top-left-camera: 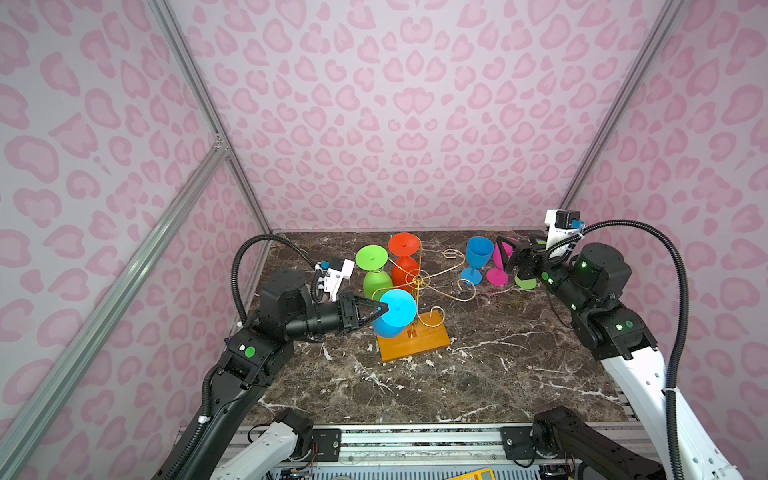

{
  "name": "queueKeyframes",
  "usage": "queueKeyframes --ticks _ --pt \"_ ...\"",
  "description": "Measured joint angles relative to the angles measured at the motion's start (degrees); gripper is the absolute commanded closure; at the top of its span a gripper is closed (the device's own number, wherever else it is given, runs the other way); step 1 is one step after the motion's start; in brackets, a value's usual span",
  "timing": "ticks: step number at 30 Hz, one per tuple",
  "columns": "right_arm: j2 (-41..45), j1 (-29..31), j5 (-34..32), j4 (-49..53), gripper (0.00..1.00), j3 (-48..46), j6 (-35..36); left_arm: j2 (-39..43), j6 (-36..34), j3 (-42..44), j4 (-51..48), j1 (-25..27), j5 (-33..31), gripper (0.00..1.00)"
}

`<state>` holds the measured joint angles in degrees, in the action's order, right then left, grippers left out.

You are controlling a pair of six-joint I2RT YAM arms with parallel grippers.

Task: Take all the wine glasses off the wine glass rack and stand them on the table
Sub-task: 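Slide the cyan glass off the rack arm with the left gripper, then lift the cyan glass up clear of the rack with the left gripper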

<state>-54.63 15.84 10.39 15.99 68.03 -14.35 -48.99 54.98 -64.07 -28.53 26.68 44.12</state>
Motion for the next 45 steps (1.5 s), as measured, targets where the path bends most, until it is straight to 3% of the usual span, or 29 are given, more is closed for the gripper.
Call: queueKeyframes --ticks 21,37,45 --pt "0.3 0.0 0.1 0.2 0.07 0.0 0.0 5.3 -3.4 -6.6 -9.3 -1.7 4.0 0.97" --pt "1.1 0.0 0.1 0.9 0.07 0.8 0.5 5.0 -0.3 -10.2 -8.8 -1.8 10.9 0.97" --pt "1.0 0.0 0.1 1.3 0.07 1.4 0.7 4.9 3.5 -12.0 -4.0 -1.8 13.4 0.97"
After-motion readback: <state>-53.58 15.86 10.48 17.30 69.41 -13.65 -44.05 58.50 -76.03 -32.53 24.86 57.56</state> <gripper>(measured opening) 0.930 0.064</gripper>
